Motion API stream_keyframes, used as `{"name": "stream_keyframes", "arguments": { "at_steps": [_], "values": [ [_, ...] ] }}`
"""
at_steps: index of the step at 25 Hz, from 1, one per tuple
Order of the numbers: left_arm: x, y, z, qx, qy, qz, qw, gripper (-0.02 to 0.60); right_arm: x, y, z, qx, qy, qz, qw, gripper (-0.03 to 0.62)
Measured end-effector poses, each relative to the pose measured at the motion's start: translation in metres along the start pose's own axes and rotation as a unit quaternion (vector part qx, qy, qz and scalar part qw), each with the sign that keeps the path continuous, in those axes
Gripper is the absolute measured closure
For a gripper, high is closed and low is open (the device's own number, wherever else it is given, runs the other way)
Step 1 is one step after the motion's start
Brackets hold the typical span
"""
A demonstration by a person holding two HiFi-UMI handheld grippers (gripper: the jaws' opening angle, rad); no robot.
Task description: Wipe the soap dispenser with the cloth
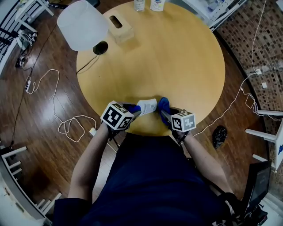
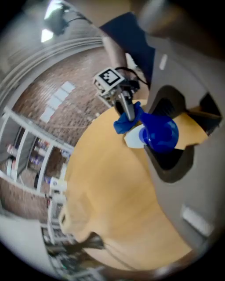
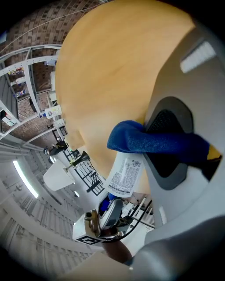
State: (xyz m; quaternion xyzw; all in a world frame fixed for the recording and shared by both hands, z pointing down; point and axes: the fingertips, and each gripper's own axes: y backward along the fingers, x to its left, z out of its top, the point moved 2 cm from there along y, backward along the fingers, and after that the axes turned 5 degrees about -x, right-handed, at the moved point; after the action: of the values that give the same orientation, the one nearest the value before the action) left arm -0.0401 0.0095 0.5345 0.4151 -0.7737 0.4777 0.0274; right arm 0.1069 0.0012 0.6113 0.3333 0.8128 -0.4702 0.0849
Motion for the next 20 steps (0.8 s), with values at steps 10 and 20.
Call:
{"name": "stream_keyframes", "arguments": {
  "at_steps": [10, 20],
  "values": [
    [-0.044, -0.029, 0.018, 0.274, -0.503, -0.042, 0.819, 0.445, 0.004, 0.019, 0.008, -0.044, -0.02, 0.001, 0.999, 0.493],
    [-0.044, -0.026, 0.04, 0.046, -0.297, 0.073, 0.9508, 0.35, -0.014, 0.035, 0.002, -0.074, -0.078, -0.01, 0.994, 0.491]
  ]
}}
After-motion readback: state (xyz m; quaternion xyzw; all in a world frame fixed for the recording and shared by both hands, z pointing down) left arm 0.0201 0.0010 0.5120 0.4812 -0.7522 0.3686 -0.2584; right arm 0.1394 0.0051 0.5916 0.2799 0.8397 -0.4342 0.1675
